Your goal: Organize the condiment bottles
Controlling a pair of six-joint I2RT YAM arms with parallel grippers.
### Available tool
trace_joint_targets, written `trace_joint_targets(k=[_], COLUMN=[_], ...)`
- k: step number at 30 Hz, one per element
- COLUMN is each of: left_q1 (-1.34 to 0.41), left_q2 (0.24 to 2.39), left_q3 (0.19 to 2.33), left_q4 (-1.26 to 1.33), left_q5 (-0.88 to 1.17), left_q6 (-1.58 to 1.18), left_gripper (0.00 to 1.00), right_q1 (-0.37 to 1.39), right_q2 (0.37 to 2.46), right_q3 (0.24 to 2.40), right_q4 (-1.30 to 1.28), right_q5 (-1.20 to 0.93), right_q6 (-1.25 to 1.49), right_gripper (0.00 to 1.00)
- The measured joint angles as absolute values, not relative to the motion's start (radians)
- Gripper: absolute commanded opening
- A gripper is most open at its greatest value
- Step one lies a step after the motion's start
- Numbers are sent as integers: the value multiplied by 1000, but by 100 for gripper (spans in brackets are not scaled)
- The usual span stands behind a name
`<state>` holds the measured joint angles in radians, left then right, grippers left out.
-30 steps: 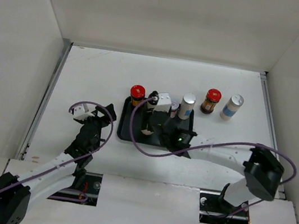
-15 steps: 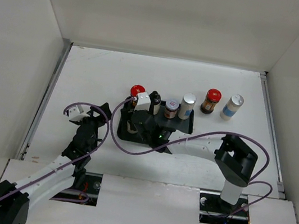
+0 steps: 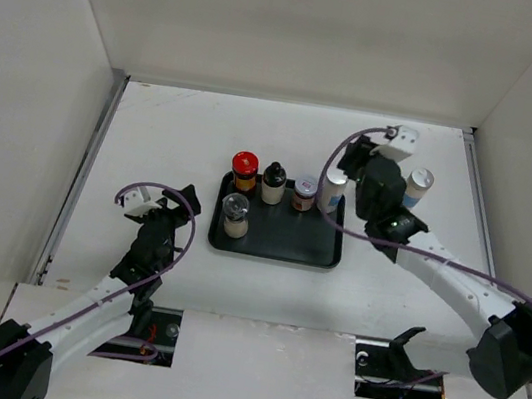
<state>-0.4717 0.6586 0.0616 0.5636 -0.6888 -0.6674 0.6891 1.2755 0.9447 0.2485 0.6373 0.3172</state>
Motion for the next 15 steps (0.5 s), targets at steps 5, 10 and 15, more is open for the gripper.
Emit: trace_joint_targets(k=[5,10,15], left_q1=[-474,-479,-479], left_q2=[662,681,681], left_q3=[62,62,62], left_q4=[565,564,564], left_q5=[-683,-677,-669], left_q6=[-669,-670,-670], left_gripper=[83,83,83], right_q1=[464,363,314], right_q2=[1357,1490,1533], right_q3=[958,1018,1042], right_q4=[173,62,30], right_q5=[662,625,556], right_q6=[293,258,254], right_gripper=[82,99,100])
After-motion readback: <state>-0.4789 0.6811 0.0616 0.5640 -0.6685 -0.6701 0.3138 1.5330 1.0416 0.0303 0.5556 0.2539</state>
